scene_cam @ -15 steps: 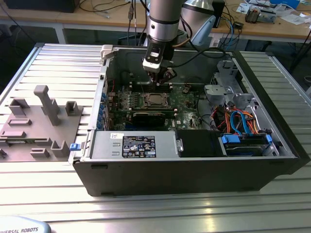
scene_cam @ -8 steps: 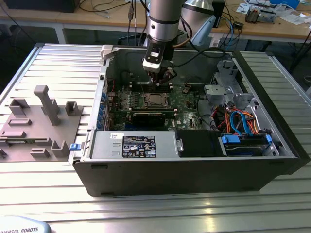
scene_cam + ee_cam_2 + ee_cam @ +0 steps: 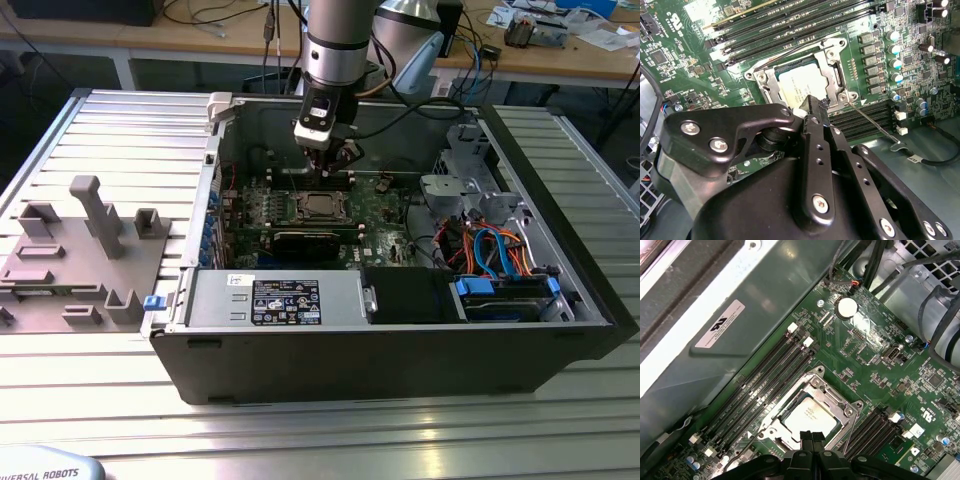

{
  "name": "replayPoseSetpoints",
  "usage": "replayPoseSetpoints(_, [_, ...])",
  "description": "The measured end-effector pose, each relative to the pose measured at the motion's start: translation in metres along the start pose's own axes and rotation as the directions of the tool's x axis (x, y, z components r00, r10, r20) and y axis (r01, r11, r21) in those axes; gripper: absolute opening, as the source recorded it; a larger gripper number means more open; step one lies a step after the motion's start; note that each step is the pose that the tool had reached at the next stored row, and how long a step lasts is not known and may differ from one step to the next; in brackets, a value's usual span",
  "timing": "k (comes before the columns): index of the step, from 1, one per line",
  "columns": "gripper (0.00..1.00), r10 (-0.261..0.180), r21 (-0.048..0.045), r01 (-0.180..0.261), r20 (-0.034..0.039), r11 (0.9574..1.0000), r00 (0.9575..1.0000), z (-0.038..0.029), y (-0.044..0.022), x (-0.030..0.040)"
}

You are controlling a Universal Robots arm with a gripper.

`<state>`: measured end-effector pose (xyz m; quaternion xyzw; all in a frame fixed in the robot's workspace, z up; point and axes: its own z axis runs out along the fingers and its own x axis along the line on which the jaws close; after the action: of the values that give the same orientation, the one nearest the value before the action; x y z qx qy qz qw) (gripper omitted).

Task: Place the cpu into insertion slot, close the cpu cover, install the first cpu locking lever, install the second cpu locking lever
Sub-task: 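Install the first cpu locking lever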

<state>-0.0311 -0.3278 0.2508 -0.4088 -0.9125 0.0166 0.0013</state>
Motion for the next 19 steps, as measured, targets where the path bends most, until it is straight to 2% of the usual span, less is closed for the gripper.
replayPoseSetpoints(19, [0.11,-0.01,-0.0001,0.01,0.0004,0.9999,0.9999,0.0,0.0,0.0])
